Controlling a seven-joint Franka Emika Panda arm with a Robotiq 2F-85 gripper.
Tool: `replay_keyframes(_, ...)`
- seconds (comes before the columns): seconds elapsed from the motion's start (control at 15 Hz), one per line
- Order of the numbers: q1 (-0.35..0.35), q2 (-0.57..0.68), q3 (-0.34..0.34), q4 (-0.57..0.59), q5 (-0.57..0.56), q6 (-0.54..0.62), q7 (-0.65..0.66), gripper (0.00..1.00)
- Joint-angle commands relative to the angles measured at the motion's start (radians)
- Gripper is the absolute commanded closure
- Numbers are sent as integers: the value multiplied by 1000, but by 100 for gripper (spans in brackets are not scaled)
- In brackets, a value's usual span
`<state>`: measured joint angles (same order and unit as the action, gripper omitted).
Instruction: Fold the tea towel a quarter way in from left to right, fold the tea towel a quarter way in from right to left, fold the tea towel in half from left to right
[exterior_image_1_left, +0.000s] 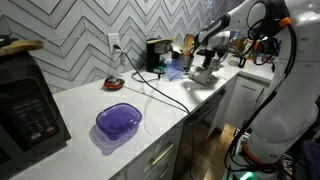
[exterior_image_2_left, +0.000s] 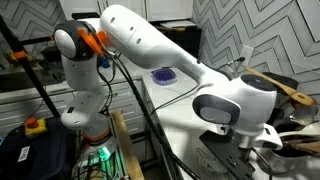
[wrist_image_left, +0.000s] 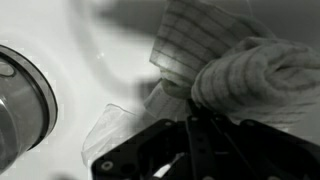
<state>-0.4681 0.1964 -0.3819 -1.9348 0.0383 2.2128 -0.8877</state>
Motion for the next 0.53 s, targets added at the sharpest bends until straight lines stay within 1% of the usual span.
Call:
replay_keyframes(0.0, -29, 21, 1, 11, 8, 10, -4, 99)
replay_keyframes(0.33, -33, 49, 6, 13, 4, 18, 18, 99)
replay_keyframes(0.4, -34, 52, 6, 16, 1, 14, 24, 73)
replay_keyframes(0.47, -35, 52, 4, 18, -6, 11, 24, 69)
